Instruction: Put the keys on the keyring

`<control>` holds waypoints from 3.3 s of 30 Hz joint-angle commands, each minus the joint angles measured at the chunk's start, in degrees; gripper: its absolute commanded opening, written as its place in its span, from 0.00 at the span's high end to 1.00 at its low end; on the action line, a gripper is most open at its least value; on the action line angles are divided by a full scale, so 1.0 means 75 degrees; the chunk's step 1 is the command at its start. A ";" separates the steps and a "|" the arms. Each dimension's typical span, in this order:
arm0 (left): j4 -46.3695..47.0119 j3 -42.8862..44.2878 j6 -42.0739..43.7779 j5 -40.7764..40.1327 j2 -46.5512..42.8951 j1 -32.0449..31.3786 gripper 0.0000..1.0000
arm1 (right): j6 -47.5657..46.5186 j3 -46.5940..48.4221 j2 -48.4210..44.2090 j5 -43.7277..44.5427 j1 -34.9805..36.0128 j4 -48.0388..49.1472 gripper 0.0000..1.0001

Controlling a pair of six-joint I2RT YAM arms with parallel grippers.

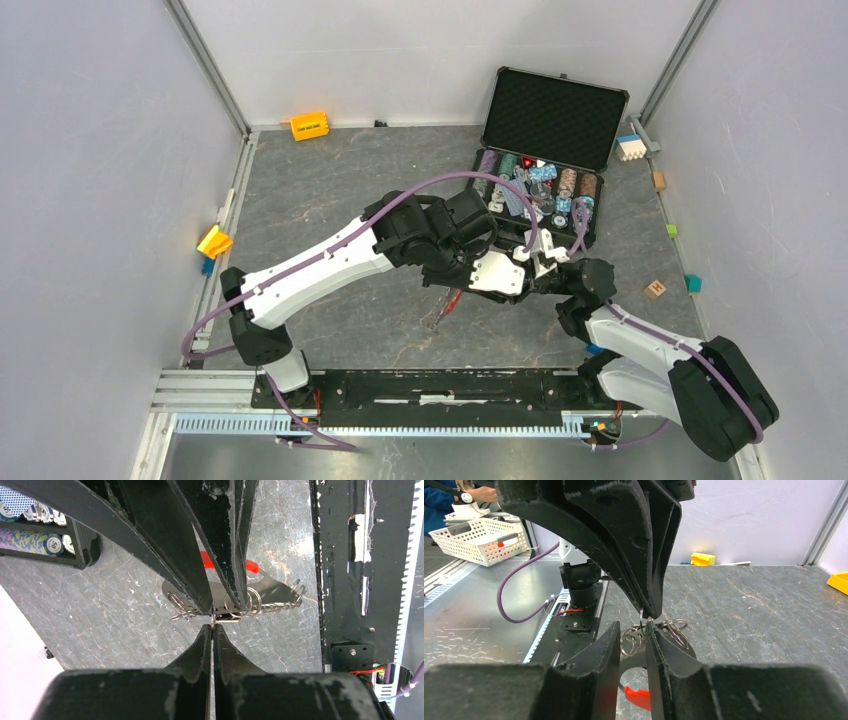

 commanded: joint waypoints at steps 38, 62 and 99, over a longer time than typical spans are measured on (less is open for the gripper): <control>0.0261 0.0340 -0.0518 0.0408 0.0254 0.0027 0.98 | -0.0460 0.0524 -0.0032 0.0284 0.0220 -0.0676 0.82; 0.0269 0.0222 -0.0554 0.0439 0.0221 0.0028 0.98 | -0.0479 0.0579 -0.0122 0.0245 0.0208 -0.0806 0.85; 0.0478 -0.0131 -0.0507 0.0293 -0.0284 0.0524 0.63 | -0.0726 0.0888 -0.0363 0.0214 -0.0153 -0.1967 1.00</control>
